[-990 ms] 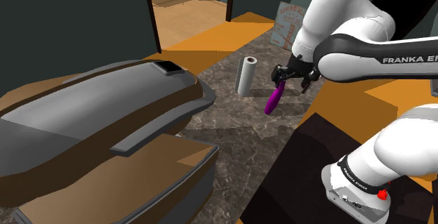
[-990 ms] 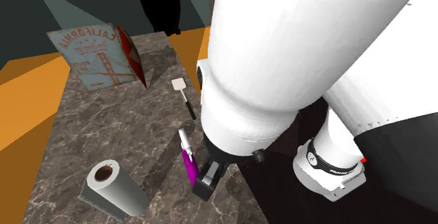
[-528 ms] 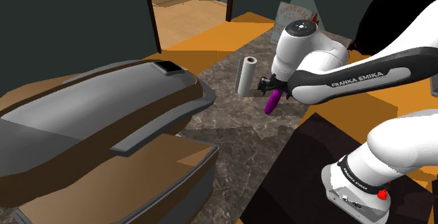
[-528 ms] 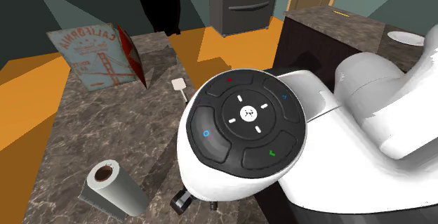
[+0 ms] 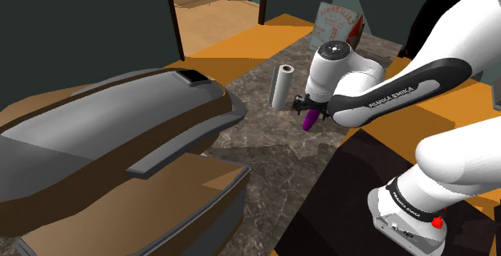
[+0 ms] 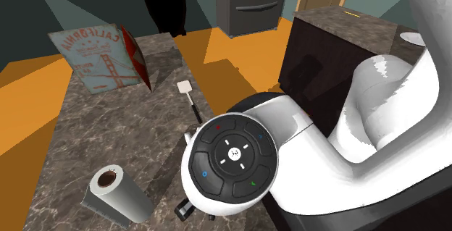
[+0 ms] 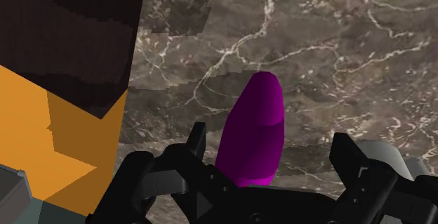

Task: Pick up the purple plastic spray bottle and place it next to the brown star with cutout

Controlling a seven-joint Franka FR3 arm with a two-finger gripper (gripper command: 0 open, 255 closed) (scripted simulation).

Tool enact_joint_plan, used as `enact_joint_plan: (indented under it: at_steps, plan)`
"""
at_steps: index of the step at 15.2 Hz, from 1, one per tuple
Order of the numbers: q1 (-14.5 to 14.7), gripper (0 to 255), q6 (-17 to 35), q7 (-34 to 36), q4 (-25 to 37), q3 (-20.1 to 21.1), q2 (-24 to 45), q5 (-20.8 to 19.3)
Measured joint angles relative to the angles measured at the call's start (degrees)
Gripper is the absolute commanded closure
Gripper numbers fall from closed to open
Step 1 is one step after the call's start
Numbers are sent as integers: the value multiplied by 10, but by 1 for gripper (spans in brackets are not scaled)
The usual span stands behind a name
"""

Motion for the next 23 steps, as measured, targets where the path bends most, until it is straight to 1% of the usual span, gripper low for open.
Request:
enact_joint_plan:
  at_steps: [2,7,8,18,23]
  plan:
    - [-13,0,10,11,-1,8,11,-15]
    - [-16,0,14,13,-2,9,13,-19]
    - [-16,255,14,13,-2,9,13,-19]
    - [-16,255,14,13,-1,9,13,-19]
    - [25,255,-23,-32,1,-24,-26,31]
